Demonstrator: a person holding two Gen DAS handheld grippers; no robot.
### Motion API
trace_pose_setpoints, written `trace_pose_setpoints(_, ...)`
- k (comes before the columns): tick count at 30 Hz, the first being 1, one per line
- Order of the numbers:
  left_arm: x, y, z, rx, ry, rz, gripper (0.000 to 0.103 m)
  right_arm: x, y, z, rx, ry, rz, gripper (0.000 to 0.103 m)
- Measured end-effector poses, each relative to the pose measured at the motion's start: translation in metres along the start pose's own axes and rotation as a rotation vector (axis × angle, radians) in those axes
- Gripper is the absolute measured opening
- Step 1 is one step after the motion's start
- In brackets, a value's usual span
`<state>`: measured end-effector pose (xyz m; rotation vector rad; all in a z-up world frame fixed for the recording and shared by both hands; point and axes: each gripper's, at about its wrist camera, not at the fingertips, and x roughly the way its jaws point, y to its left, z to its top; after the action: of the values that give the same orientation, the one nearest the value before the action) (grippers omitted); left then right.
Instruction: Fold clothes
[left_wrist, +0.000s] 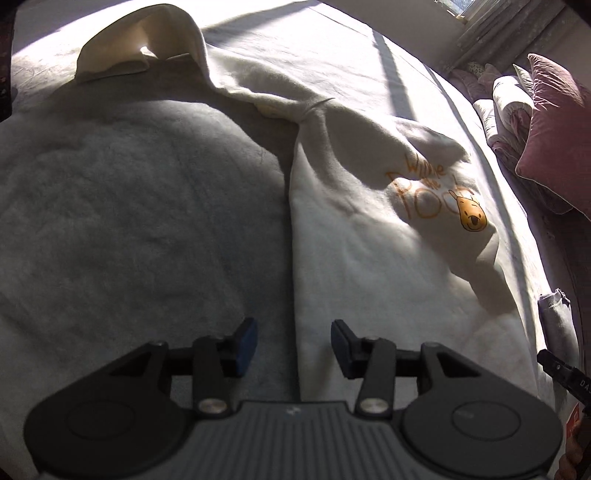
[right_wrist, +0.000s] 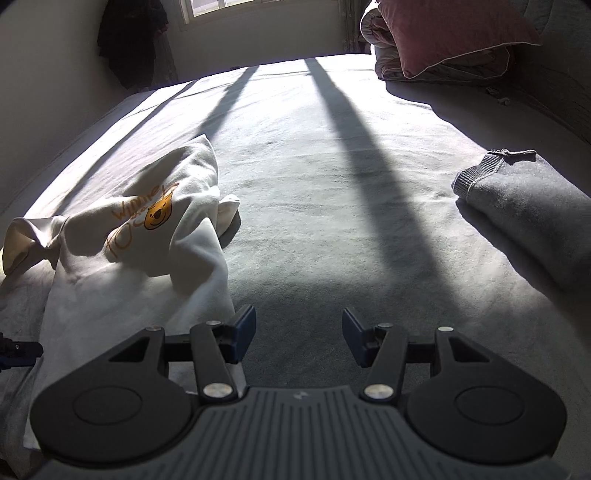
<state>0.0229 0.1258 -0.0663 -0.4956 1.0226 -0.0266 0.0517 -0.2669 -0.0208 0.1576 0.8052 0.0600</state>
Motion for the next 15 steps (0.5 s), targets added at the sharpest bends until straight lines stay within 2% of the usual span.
trace_pose_setpoints(3, -0.006, 0.000, -0.017, -0.001, 0.021, -0.043, 0.045, -0.002, -0.013, -0.008, 0.038, 0.029, 0.007, 0.056)
trace_pose_setpoints(8, -0.012, 0.000, -0.037, -0.010, 0.027, -0.066, 0.041, 0.002, -0.030, -0.024, 0.086, 0.098, 0.027, 0.056)
trace_pose_setpoints(9, -0.012, -0.002, -0.039, 0.003, 0.030, -0.054, 0.031, 0.003, -0.032, -0.026, 0.095, 0.110, 0.032, 0.056)
trace_pose_setpoints(10, -0.012, -0.004, -0.041, 0.019, 0.034, -0.035, 0.014, 0.004, -0.033, -0.028, 0.104, 0.118, 0.039, 0.056)
trace_pose_setpoints(12, -0.015, -0.005, -0.043, 0.031, 0.030, -0.015, 0.006, 0.004, -0.033, -0.029, 0.110, 0.119, 0.044, 0.056)
trace_pose_setpoints(15, -0.026, -0.001, -0.043, 0.012, 0.008, -0.021, 0.004, 0.002, -0.033, -0.029, 0.121, 0.124, 0.064, 0.056)
